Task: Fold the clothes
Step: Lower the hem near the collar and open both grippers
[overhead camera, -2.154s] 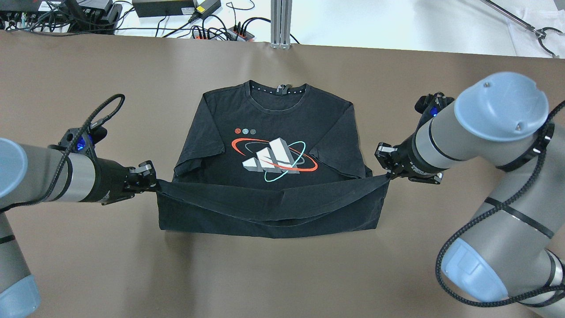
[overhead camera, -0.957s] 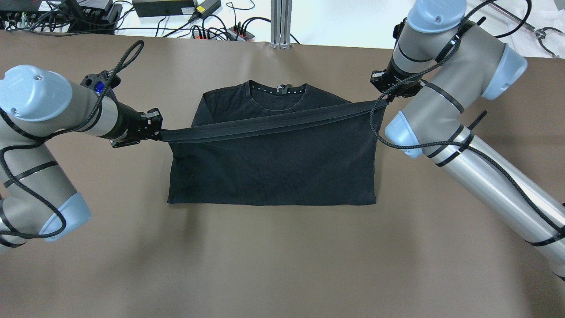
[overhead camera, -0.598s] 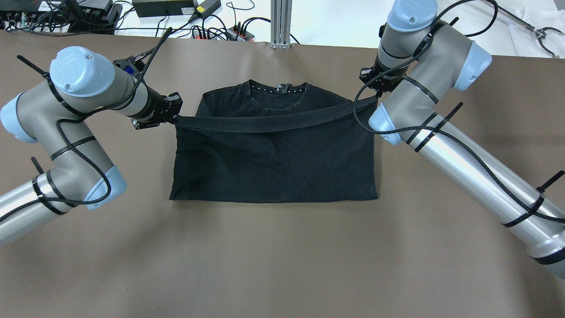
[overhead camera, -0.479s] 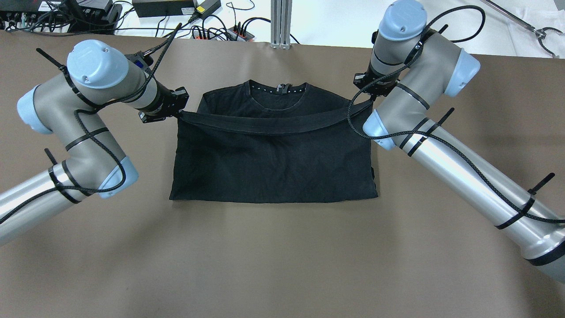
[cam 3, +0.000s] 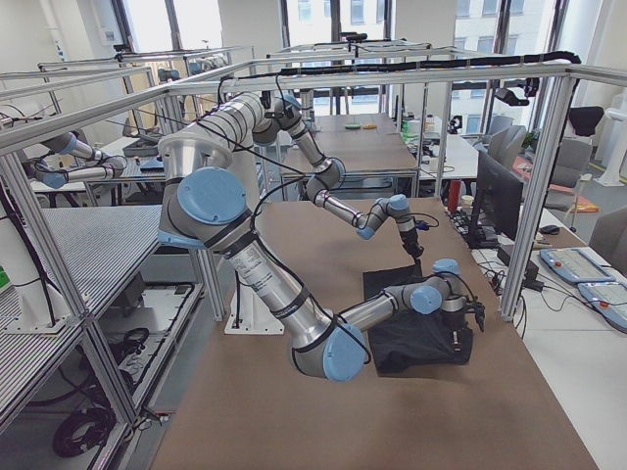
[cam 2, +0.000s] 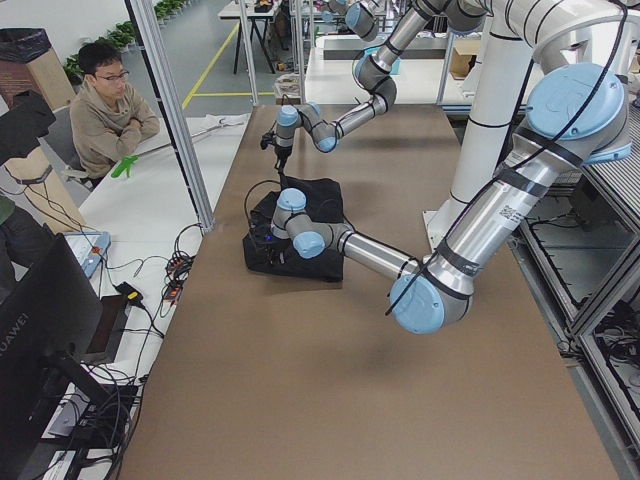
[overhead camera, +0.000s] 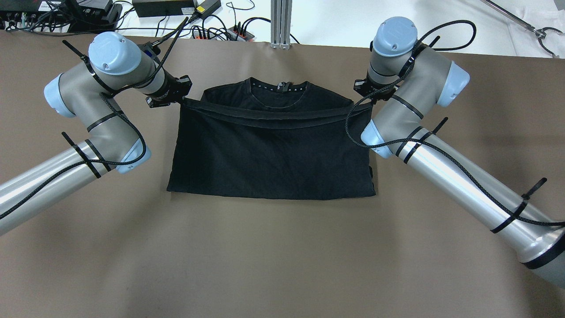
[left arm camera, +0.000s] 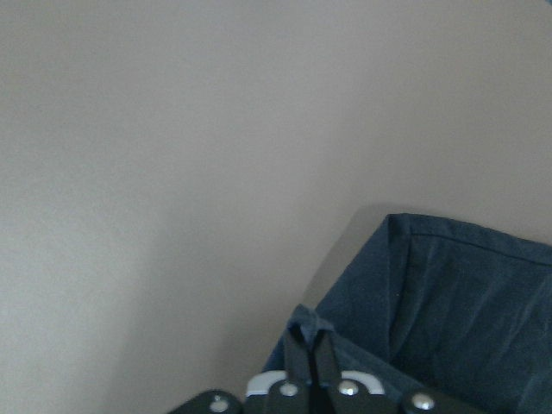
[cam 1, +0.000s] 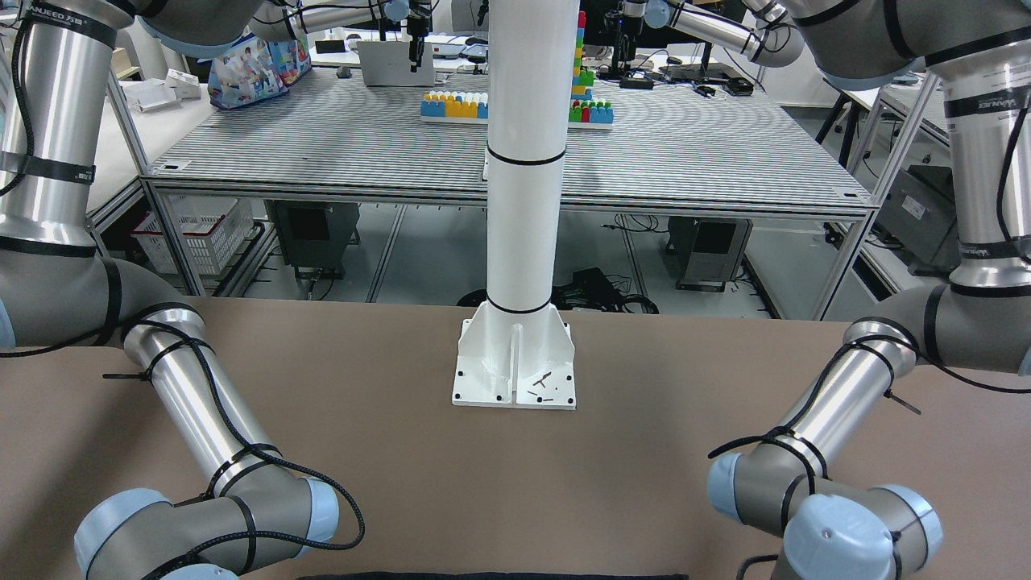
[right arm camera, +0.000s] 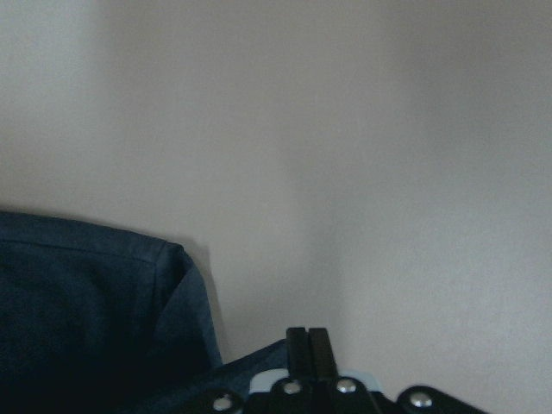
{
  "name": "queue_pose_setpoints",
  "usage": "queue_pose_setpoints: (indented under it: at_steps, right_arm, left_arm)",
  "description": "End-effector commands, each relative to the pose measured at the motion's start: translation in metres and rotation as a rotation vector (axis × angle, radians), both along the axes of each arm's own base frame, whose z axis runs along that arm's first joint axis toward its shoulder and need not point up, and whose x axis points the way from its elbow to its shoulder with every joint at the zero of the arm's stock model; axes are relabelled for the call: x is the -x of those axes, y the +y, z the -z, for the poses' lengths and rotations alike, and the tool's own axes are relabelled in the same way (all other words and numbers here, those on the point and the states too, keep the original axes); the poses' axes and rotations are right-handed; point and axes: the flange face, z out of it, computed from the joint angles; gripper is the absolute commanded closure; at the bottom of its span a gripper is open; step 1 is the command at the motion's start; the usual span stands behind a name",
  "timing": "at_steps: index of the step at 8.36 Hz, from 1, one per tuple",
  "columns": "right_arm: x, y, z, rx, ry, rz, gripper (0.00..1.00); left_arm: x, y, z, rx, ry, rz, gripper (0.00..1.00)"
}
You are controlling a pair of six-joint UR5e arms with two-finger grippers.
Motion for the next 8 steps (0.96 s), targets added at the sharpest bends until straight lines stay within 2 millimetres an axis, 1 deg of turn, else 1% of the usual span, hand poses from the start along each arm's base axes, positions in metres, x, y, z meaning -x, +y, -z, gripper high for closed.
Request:
queue_pose_setpoints:
  at_steps: [1,2,3,4,5,6,7,8]
  right_arm:
    - [-0.004,0.004,-0.035,-0.018,-0.040,-0.060,0.56]
    - [0.001,0.004,-0.026,-0.009,-0.052,-0.103,0.07]
    - [0.012,0.006,-0.008,0.026,-0.088,-0.158,0.06]
    - [0.020,0.008,0.004,0.029,-0.105,-0.167,0.06]
    - [0.022,0.014,0.017,0.009,-0.141,-0.162,0.06]
    - [0.012,0.038,0.031,-0.005,-0.182,-0.168,0.06]
    - [0.005,0.077,0.011,-0.011,-0.212,-0.143,0.06]
    - [-0.002,0.108,0.011,-0.024,-0.237,-0.131,0.06]
  left_arm:
    - [-0.003,-0.012,-0.021,-0.023,-0.017,-0.014,0.47]
    - [-0.004,-0.012,-0.023,-0.023,-0.017,-0.014,0.29]
    - [-0.004,-0.014,-0.026,-0.013,-0.017,-0.003,0.21]
    - [-0.003,-0.015,-0.025,-0.009,-0.015,0.005,0.21]
    - [-0.004,-0.015,-0.026,-0.007,-0.015,0.006,0.21]
    - [-0.005,-0.015,-0.023,0.002,-0.005,0.015,0.20]
    - [-0.006,-0.016,-0.016,0.006,0.005,0.023,0.20]
    - [-0.006,-0.016,-0.014,0.005,0.007,0.024,0.20]
